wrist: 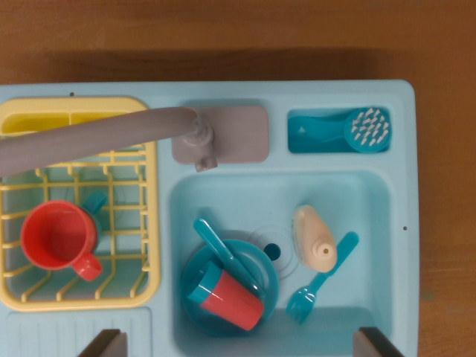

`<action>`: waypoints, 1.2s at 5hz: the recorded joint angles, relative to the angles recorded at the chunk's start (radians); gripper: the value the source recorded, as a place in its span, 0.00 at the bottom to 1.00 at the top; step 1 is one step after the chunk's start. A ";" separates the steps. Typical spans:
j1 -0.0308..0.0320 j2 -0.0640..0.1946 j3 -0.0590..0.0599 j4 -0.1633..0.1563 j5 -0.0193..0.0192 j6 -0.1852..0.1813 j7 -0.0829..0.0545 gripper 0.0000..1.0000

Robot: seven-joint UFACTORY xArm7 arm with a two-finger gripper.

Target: Pick detergent from the sink

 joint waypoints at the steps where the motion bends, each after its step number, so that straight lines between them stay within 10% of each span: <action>1: -0.0022 0.004 -0.002 -0.010 0.0011 -0.012 -0.007 0.00; 6: -0.0099 0.019 -0.008 -0.043 0.0049 -0.056 -0.030 0.00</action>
